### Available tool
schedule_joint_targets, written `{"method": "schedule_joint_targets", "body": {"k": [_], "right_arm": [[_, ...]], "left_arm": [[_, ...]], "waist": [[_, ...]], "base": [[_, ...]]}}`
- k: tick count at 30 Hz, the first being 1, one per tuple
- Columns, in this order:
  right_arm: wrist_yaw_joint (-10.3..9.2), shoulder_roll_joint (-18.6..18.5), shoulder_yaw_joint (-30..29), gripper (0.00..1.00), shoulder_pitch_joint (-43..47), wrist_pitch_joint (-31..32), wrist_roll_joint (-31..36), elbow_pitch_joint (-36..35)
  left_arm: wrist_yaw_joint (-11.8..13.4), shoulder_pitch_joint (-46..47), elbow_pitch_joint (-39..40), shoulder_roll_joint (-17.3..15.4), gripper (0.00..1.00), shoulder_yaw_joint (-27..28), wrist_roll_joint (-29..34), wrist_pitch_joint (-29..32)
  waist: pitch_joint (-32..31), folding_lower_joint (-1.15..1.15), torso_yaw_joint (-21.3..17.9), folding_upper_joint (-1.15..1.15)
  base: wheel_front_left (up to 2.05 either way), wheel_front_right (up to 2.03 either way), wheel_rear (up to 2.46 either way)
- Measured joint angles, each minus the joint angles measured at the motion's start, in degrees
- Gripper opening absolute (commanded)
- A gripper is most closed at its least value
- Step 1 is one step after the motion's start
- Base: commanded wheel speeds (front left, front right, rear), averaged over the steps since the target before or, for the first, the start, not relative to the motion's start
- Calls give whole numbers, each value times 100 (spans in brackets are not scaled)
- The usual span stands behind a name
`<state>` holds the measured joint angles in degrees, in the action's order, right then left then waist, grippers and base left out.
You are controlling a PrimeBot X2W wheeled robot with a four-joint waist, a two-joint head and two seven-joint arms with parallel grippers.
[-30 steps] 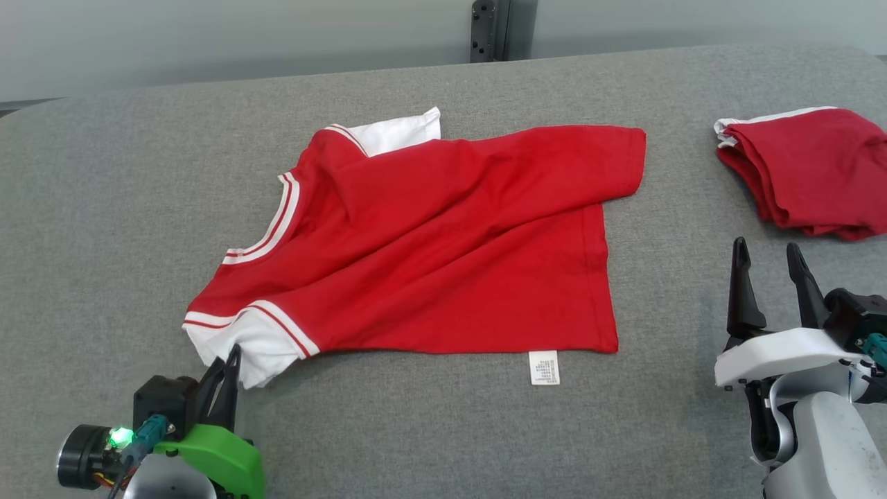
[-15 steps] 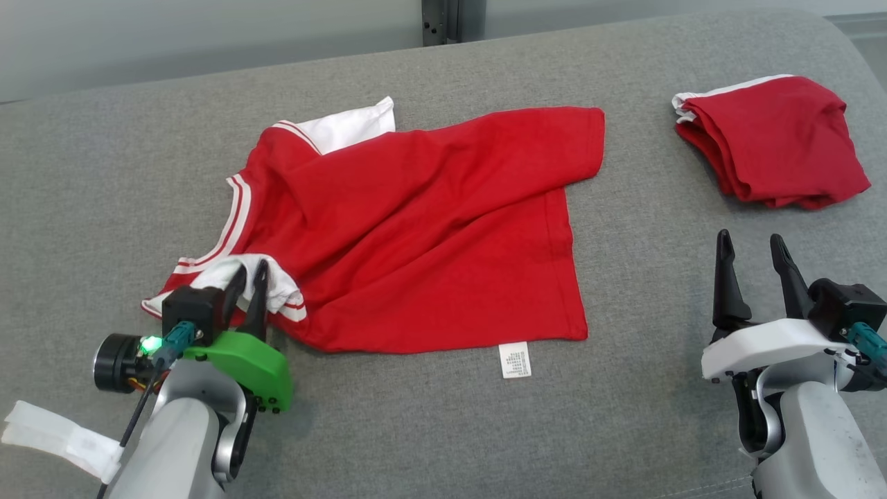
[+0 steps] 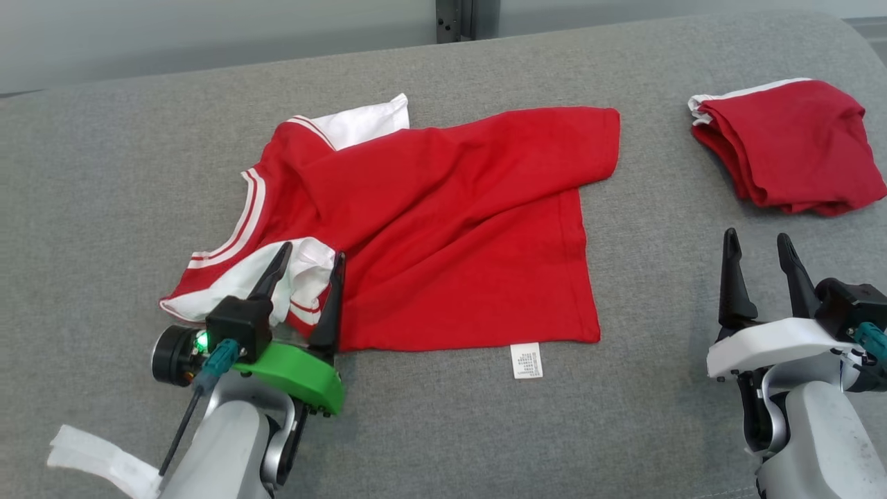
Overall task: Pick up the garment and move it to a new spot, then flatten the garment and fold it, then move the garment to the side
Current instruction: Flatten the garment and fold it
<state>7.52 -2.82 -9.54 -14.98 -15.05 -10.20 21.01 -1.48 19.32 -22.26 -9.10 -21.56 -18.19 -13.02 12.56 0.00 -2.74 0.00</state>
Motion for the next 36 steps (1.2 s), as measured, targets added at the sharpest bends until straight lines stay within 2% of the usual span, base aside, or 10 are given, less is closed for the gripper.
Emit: {"method": "schedule_joint_targets", "body": {"k": [7,15,23,28,33,34,35,36], "right_arm": [[0,1,23,100,58,0,-4,-3],[0,2,76,100,69,0,-22,-12],[0,1,70,100,88,0,-1,8],[0,1,107,100,85,0,-3,23],[0,1,64,100,84,0,-3,25],[0,0,55,100,82,0,-2,23],[0,-1,48,100,82,0,-2,22],[0,0,37,100,82,0,-2,13]], "left_arm": [[272,-847,792,-86,100,155,-146,20],[360,-1541,913,-102,100,245,-531,298],[343,-1396,401,-47,100,521,-948,288],[205,-1141,18,90,100,705,-1302,277],[122,-929,-230,96,100,791,-1396,178],[115,-903,-249,98,83,805,-1396,130],[111,-875,-275,99,44,810,-1396,120],[84,-848,-302,100,0,806,-1396,76]], "waist": [[-129,0,203,0],[-147,0,204,0],[-144,0,109,0],[-133,0,-12,0],[-94,0,-128,0],[-83,0,-144,0],[-72,0,-158,0],[-53,0,-180,0]], "base": [[0,0,0],[0,0,0],[0,0,0],[0,0,0],[0,0,0],[0,0,0],[0,0,0],[0,0,0]]}}
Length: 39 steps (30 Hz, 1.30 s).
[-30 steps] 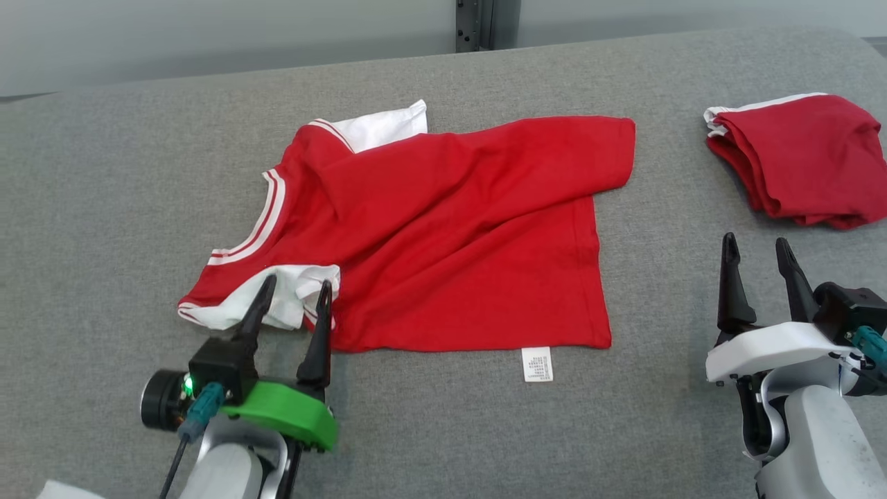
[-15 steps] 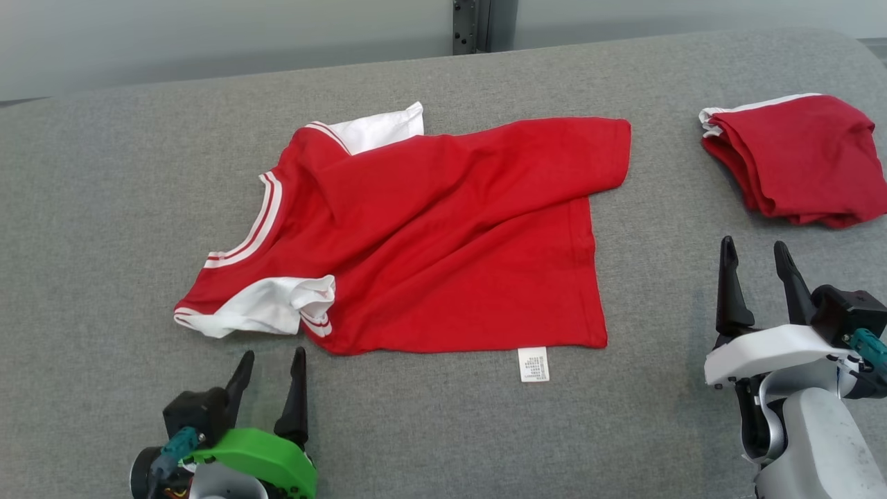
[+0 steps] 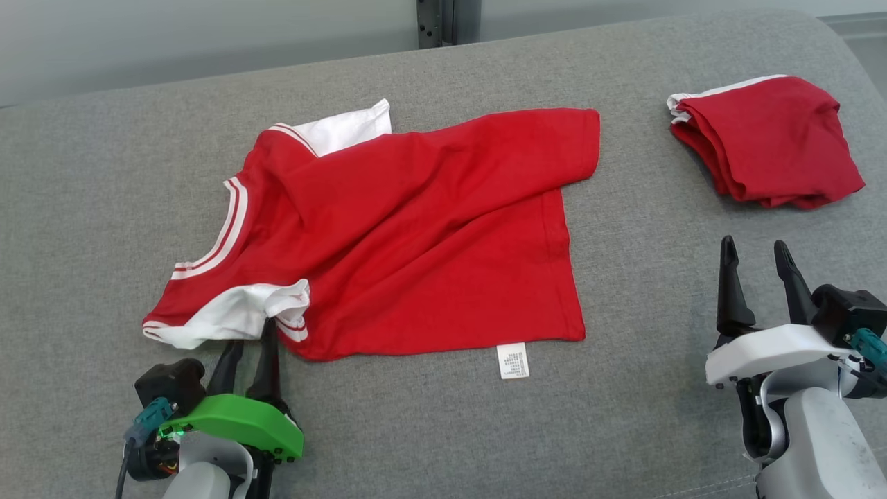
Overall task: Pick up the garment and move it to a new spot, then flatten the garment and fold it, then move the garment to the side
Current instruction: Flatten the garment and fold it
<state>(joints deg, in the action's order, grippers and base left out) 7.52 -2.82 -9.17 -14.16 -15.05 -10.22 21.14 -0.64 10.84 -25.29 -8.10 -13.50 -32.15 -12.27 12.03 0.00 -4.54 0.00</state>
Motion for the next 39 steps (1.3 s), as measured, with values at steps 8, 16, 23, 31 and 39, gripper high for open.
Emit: {"method": "schedule_joint_targets", "body": {"k": [8,16,23,31,39], "right_arm": [[0,1,-135,100,55,0,8,-25],[0,2,-123,100,95,0,-2,-23],[0,2,-94,100,99,0,-19,-10],[0,5,-19,100,82,0,-20,16],[0,3,-209,100,75,0,73,-104]], "left_arm": [[-91,-193,433,-96,0,-154,73,-19],[-92,-966,1577,-671,0,-304,102,760],[85,-1544,2208,-1274,0,-80,-74,1579],[167,-1545,1792,-1488,46,172,-446,2130],[330,-1474,1588,-1534,100,456,-398,1593]], "waist": [[-25,0,157,0],[-106,0,540,0],[-194,0,829,0],[-150,0,794,0],[-3,0,694,0]], "base": [[0,0,0],[0,0,0],[0,0,0],[0,0,0],[0,0,0]]}}
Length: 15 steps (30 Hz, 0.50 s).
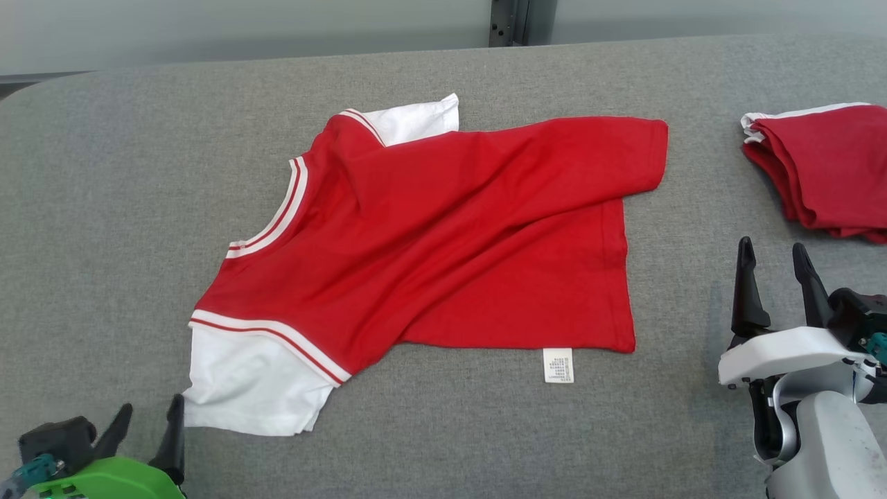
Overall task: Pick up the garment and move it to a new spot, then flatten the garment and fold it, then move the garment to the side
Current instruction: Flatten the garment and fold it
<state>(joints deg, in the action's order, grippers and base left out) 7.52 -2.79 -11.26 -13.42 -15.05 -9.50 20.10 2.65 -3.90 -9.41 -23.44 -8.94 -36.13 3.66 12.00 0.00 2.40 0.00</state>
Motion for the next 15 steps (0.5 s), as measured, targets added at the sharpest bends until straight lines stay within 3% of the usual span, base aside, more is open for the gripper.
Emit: {"method": "schedule_joint_targets", "body": {"k": [6,15], "right_arm": [[0,-1,23,100,11,0,3,-123],[0,0,330,100,171,0,12,-379]], "left_arm": [[145,128,112,301,100,163,174,-1112],[199,443,124,728,100,-242,716,-1715]], "waist": [[-101,0,-2,0],[-442,0,2,0]], "base": [[0,0,0],[0,0,0]]}}
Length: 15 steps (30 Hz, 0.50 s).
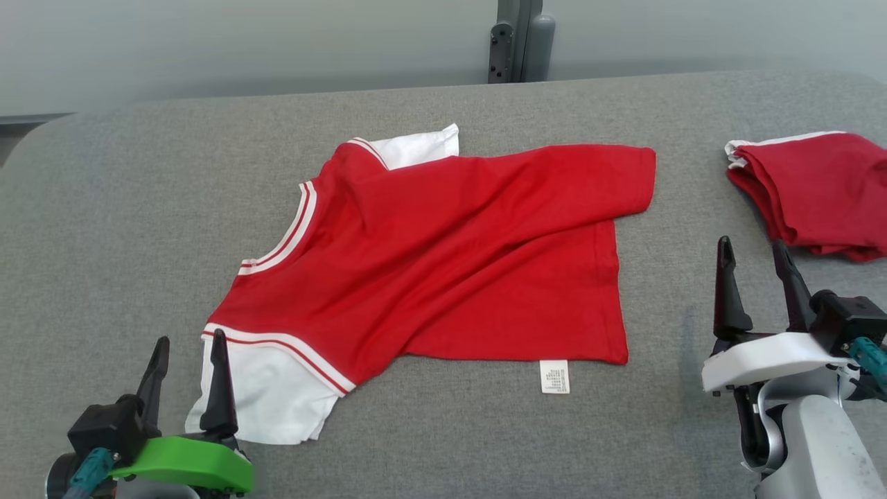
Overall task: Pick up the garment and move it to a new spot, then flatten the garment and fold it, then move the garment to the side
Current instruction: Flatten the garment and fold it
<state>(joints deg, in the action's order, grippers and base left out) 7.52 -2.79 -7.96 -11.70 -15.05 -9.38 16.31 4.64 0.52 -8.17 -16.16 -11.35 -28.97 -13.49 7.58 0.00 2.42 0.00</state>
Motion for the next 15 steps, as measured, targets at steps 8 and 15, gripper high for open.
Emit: {"method": "schedule_joint_targets", "body": {"k": [8,15], "right_arm": [[0,-2,547,100,352,0,-83,-191],[0,-3,739,100,672,0,-224,-224]], "left_arm": [[34,-24,-255,300,100,-52,121,-121],[-58,-214,-355,457,100,-75,203,-131]], "waist": [[-353,0,-49,0],[-688,0,-79,0]], "base": [[0,0,0],[0,0,0]]}}
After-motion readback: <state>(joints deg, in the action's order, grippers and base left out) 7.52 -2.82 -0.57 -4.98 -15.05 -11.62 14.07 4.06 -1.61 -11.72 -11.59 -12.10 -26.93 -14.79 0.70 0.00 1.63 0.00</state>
